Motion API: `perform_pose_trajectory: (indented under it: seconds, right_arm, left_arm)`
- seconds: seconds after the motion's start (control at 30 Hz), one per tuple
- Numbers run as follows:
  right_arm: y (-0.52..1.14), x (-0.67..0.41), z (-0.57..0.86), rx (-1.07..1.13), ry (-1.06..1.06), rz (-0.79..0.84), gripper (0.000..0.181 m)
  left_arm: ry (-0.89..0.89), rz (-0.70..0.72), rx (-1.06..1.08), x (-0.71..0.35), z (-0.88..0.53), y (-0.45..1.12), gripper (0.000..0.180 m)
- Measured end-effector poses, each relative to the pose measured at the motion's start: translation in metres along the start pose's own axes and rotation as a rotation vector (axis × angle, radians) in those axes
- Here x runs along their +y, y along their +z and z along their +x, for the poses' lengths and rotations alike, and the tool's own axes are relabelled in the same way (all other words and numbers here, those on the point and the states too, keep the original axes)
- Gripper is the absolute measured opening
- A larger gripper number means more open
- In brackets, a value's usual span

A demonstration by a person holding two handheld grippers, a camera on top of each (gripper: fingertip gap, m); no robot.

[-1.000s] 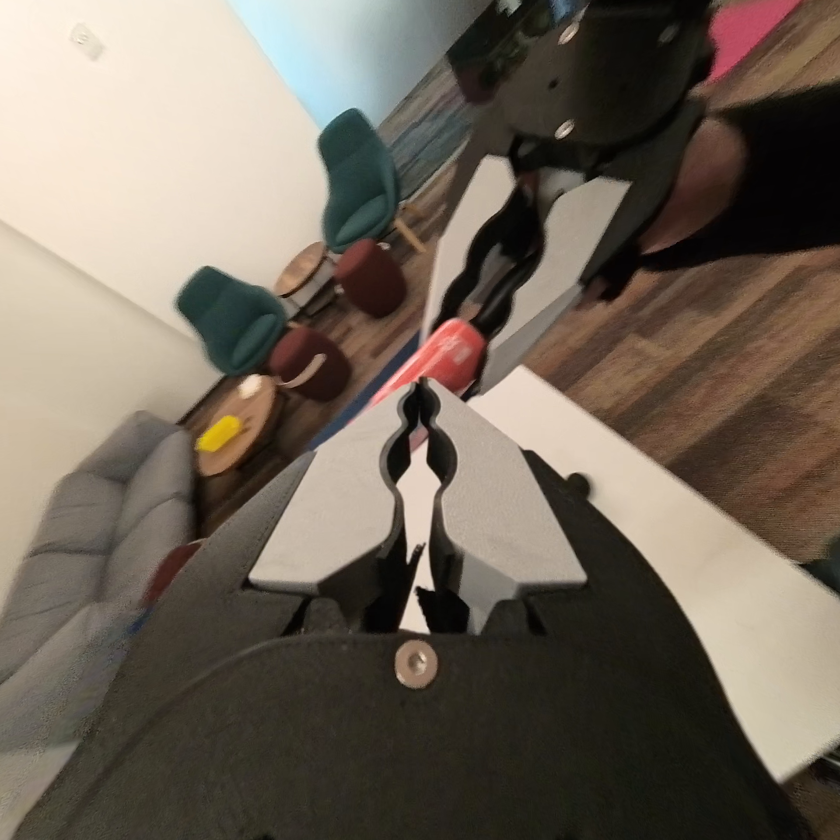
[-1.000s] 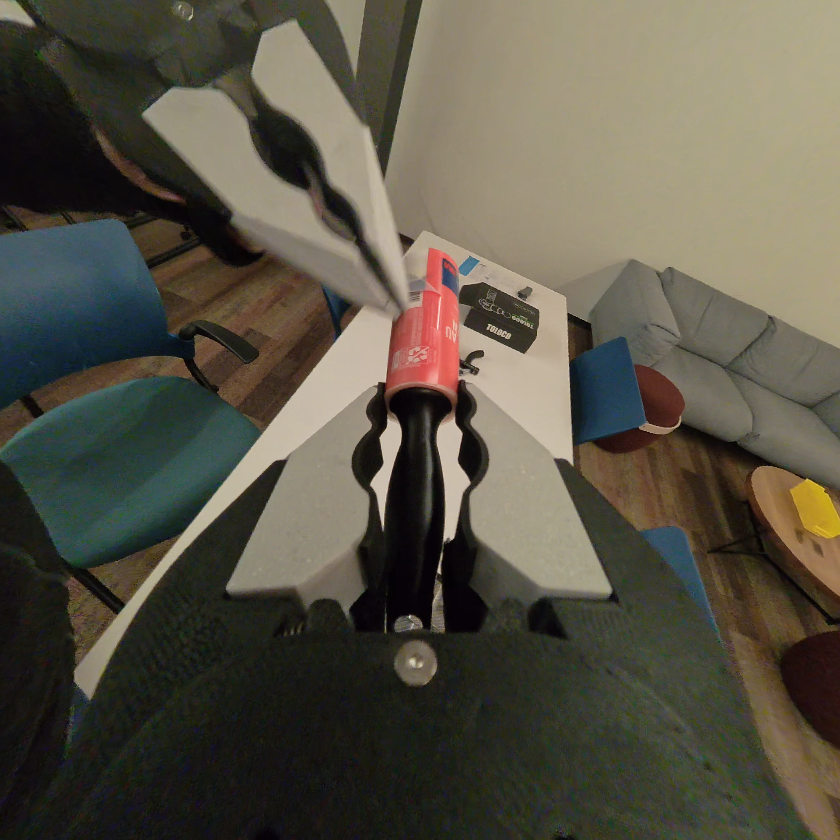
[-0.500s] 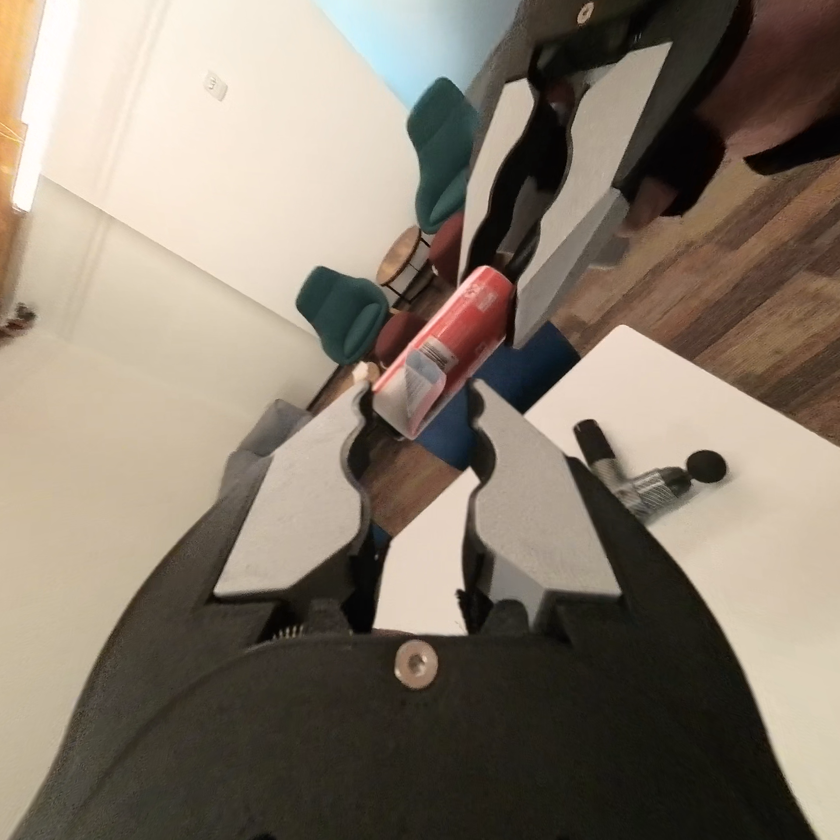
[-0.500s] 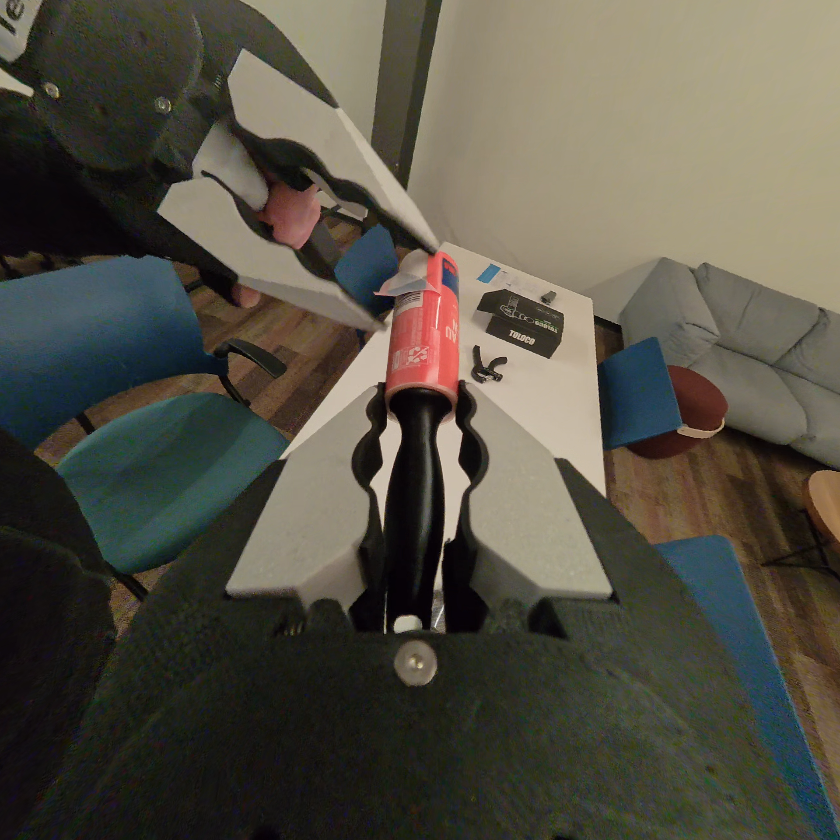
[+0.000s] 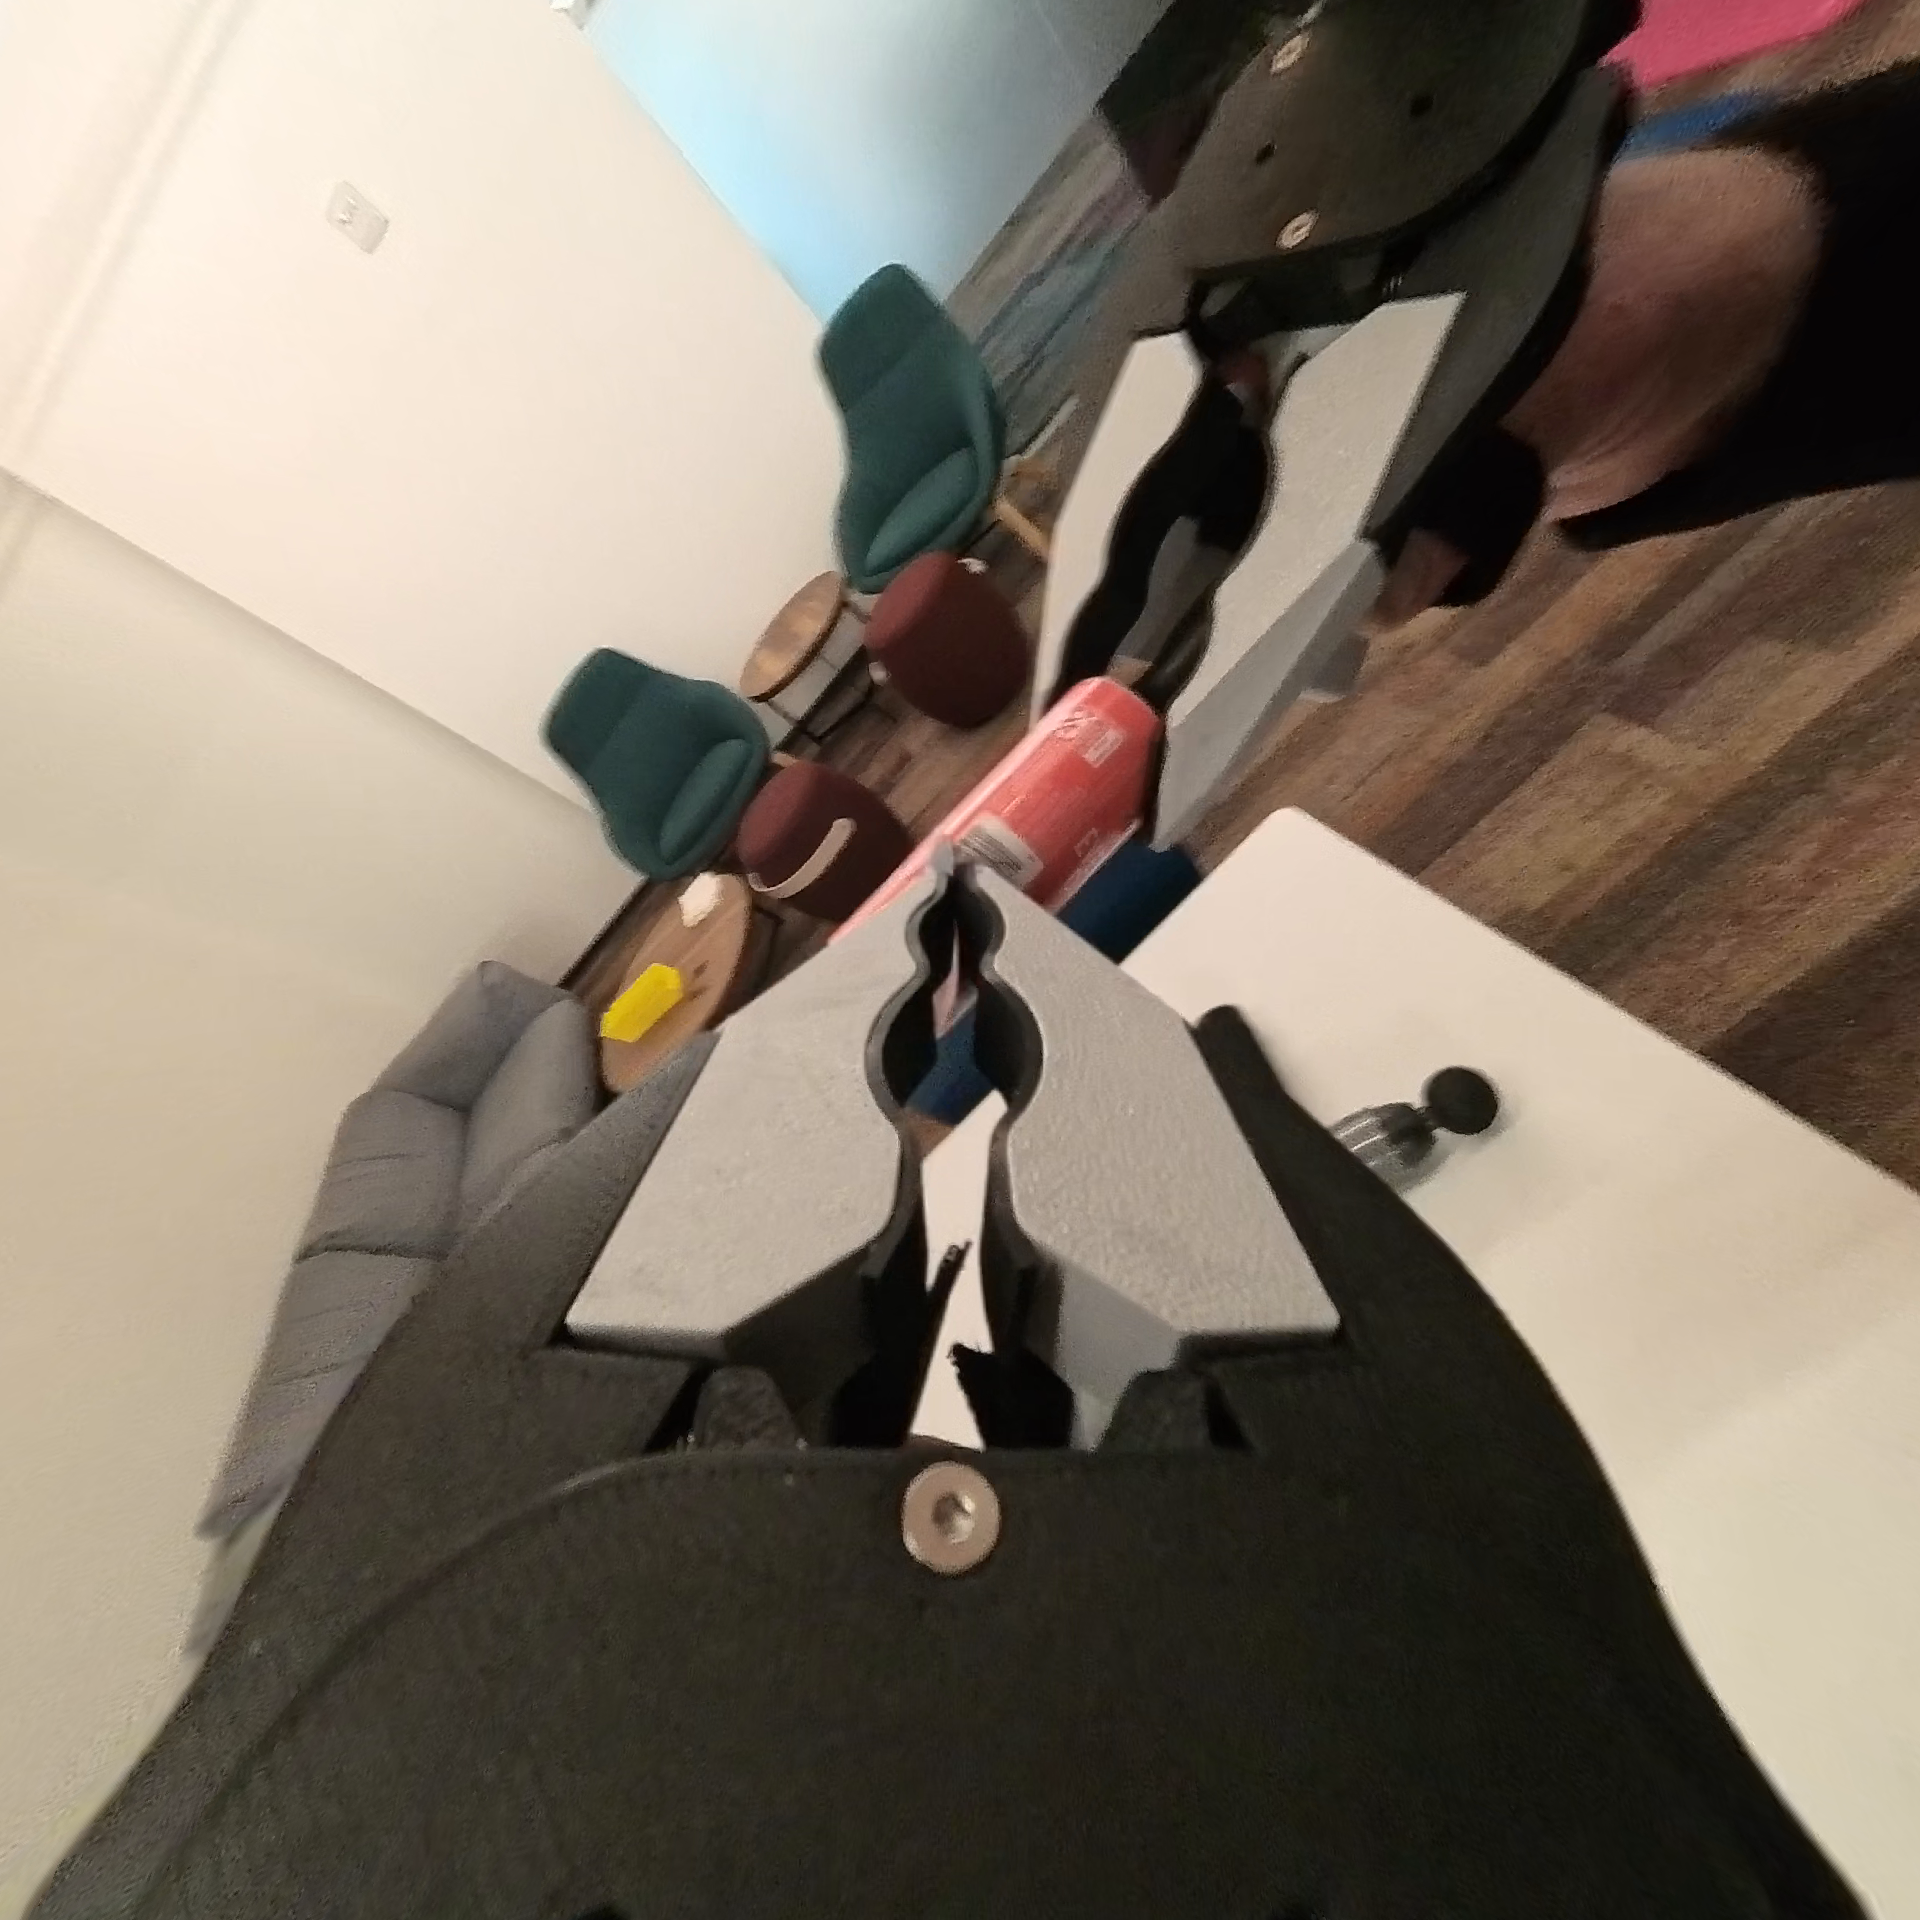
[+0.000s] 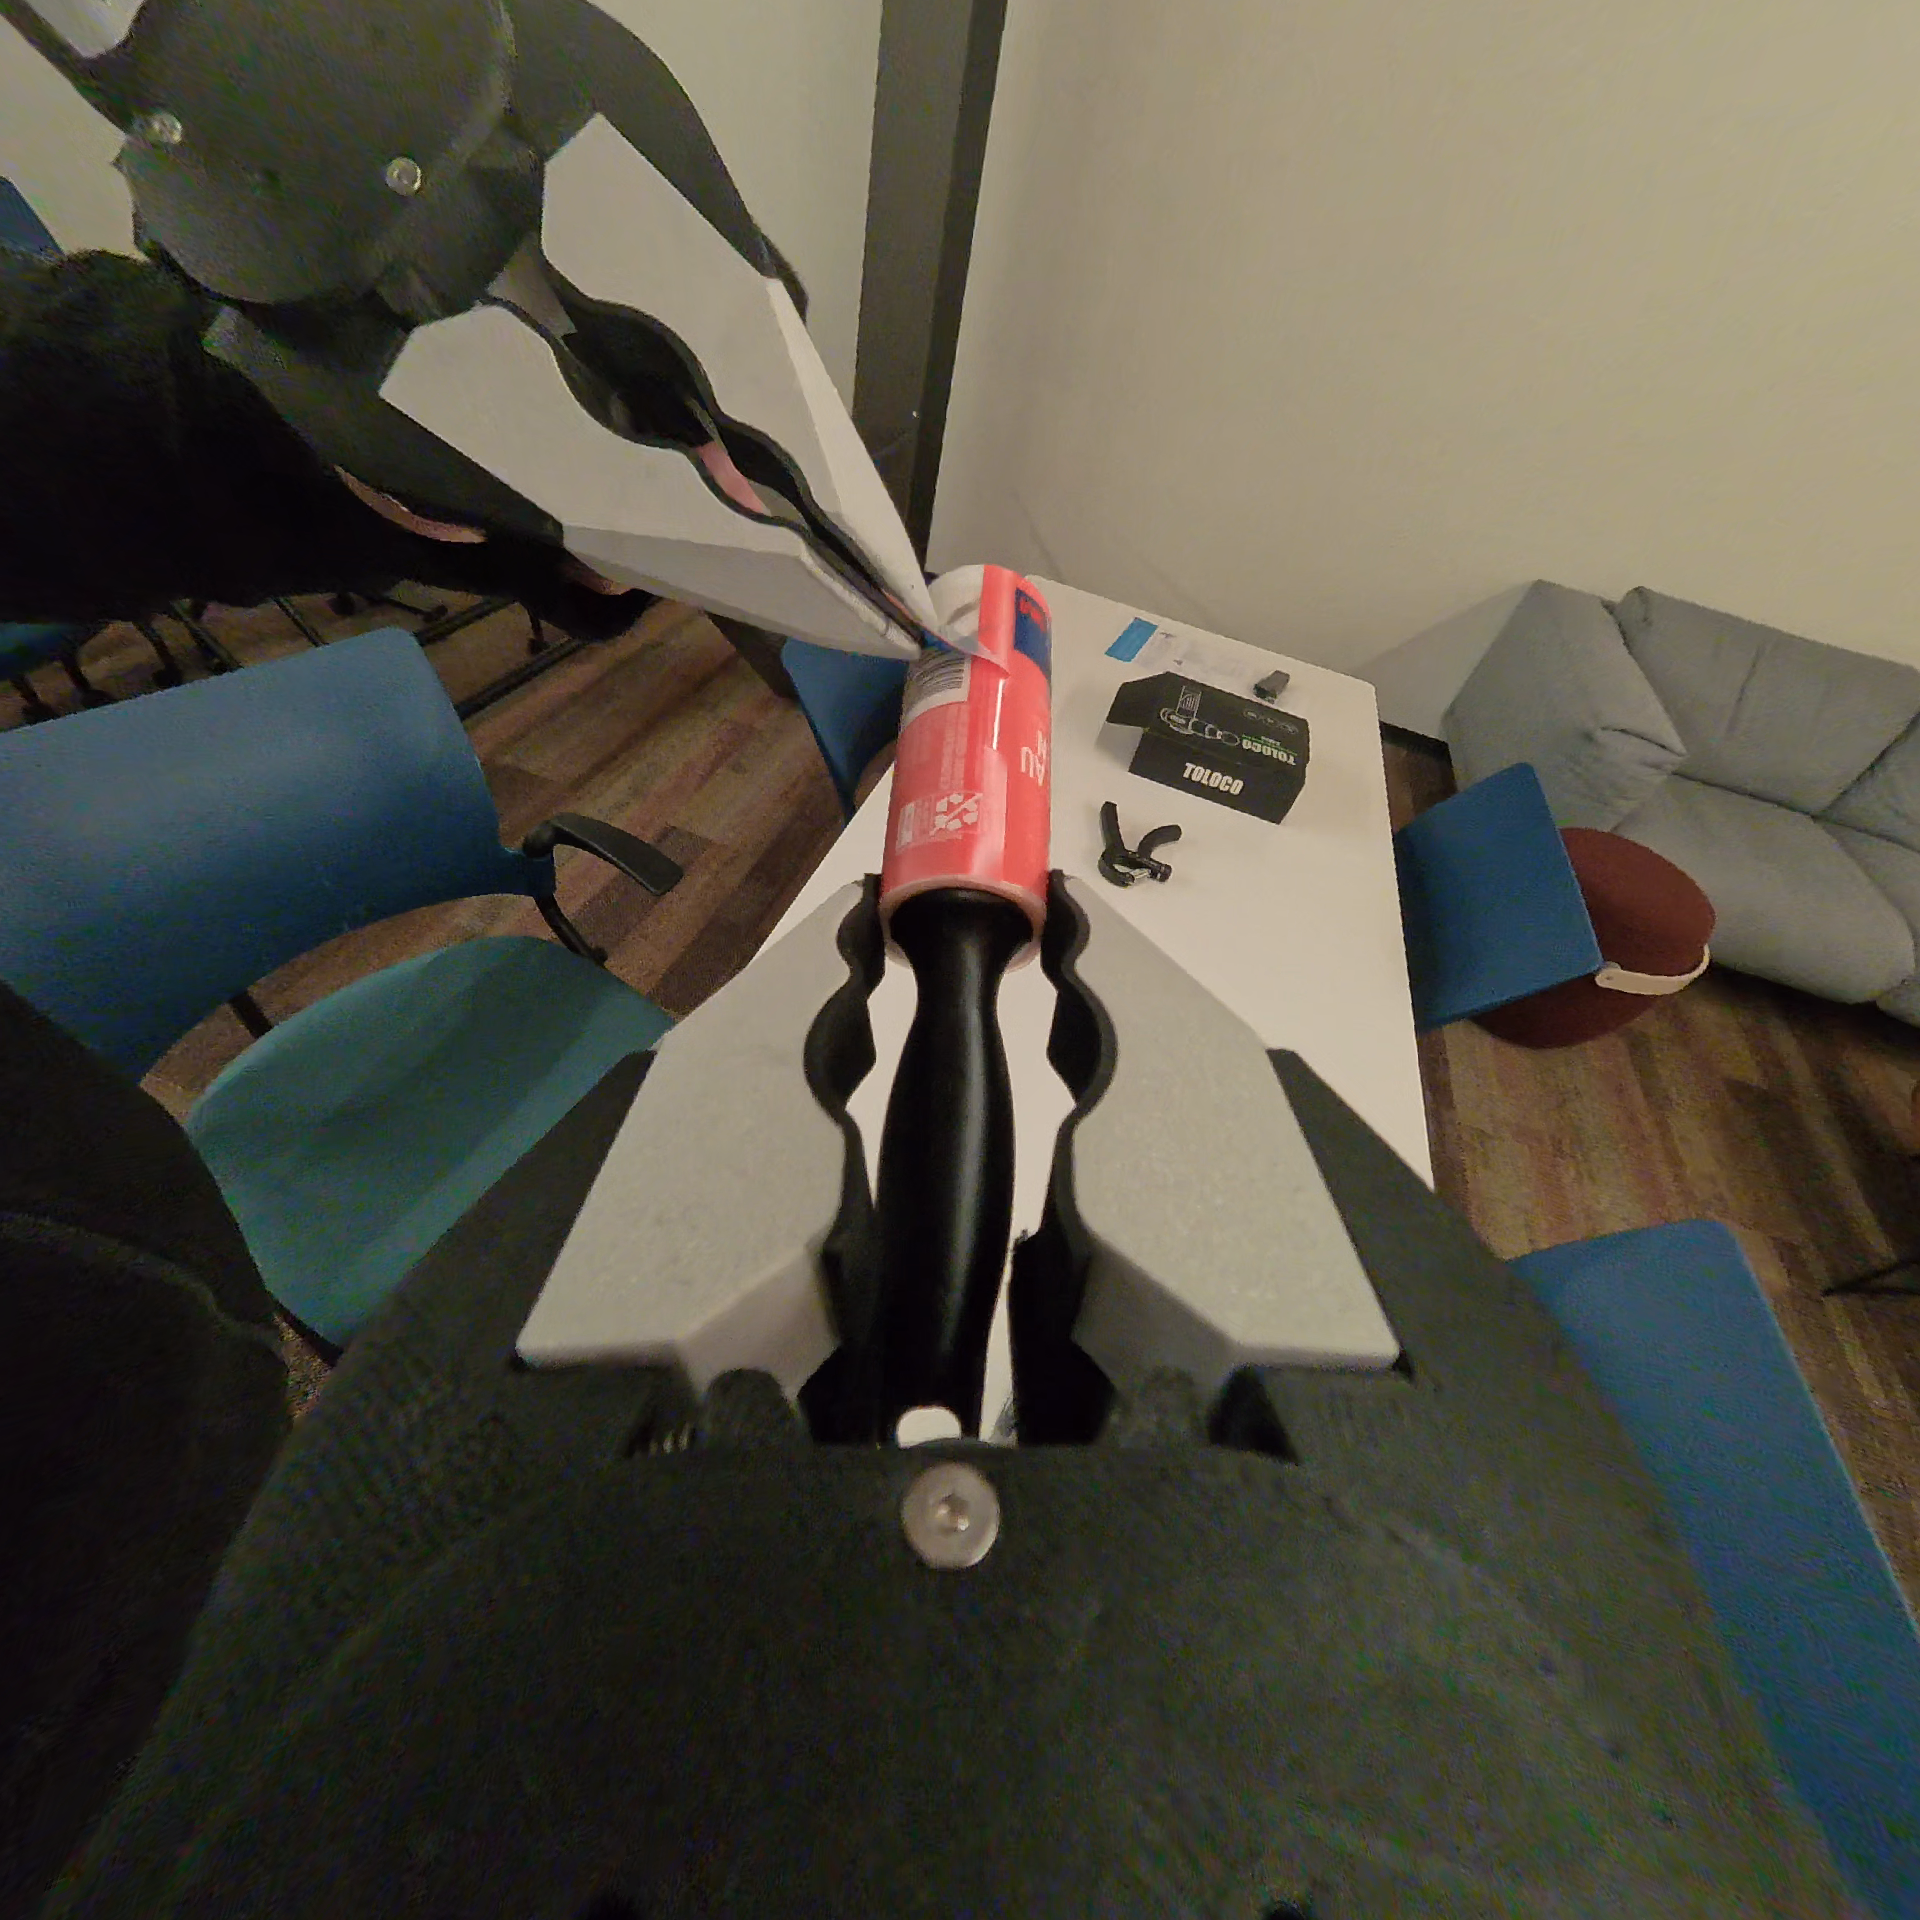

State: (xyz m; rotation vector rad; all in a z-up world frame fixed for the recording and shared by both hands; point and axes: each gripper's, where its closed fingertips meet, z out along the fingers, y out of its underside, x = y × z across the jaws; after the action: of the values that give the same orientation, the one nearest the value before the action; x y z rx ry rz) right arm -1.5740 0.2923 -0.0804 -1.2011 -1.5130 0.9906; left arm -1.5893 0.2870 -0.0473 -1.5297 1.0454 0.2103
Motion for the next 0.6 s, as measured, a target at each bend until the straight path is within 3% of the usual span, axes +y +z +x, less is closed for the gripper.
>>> perform_pose_trajectory:
  seconds: [0.3, 0.6]
  right_arm:
    - [-0.004, 0.007, -0.005, -0.032, 0.059, -0.009, 0.028]
    - [-0.003, 0.004, -0.02, -0.166, 0.208, 0.082, 0.028]
  left_arm:
    - [-0.102, 0.05, 0.114, -0.007, 0.013, 0.0, 0.0]
    - [-0.07, 0.07, 0.148, -0.014, 0.022, -0.01, 0.0]
